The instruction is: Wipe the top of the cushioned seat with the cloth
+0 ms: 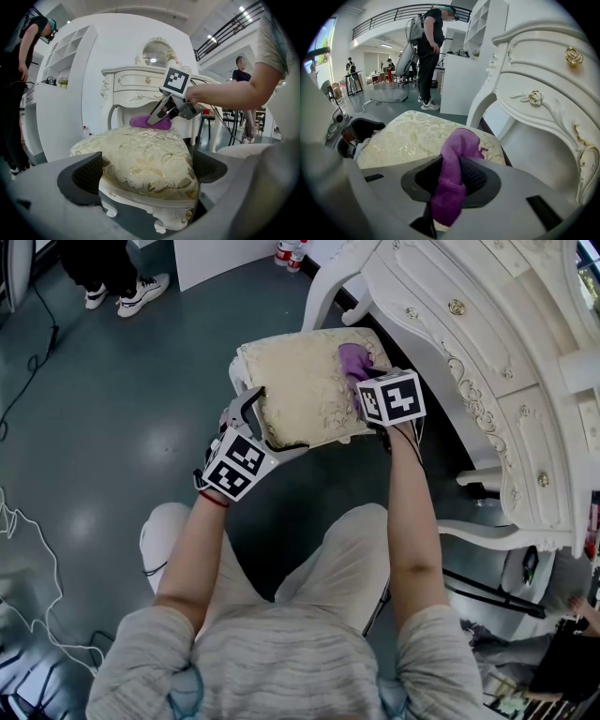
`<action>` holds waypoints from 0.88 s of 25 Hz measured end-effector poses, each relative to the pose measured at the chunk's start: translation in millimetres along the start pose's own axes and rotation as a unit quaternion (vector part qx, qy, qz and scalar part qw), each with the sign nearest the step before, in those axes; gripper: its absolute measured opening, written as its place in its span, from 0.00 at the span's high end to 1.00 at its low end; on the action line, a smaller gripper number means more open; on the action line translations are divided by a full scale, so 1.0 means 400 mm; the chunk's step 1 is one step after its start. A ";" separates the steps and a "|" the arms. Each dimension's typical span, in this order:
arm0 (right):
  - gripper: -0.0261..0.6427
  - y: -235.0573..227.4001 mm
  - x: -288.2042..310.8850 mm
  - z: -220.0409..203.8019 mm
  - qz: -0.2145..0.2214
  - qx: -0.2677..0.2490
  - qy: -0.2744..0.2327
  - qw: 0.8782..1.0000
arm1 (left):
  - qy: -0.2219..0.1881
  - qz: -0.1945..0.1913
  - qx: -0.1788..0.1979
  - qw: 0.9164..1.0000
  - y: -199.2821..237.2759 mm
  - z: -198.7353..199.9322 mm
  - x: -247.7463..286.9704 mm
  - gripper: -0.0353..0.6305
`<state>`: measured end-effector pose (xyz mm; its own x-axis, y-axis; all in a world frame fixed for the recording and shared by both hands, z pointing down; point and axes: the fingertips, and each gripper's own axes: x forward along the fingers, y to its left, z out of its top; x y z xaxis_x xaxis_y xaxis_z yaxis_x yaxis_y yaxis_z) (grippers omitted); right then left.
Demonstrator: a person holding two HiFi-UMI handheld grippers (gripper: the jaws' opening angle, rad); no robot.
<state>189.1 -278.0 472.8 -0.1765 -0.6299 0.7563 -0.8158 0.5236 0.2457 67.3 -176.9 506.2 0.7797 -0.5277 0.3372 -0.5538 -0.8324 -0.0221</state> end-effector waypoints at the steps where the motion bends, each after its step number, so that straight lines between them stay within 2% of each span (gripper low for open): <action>1: 0.81 0.015 -0.001 0.006 0.003 -0.004 -0.002 1.000 | 0.000 0.000 0.000 1.000 0.000 0.001 0.000 0.06; 22: 0.81 0.262 -0.008 0.096 0.072 -0.045 -0.040 0.996 | -0.003 -0.005 -0.001 1.000 -0.001 0.001 0.000 0.06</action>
<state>83.0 -243.1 472.8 -0.3343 -0.5869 0.7374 -0.7268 0.6587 0.1948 67.7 -176.7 505.9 0.7873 -0.5199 0.3315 -0.5462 -0.8375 -0.0163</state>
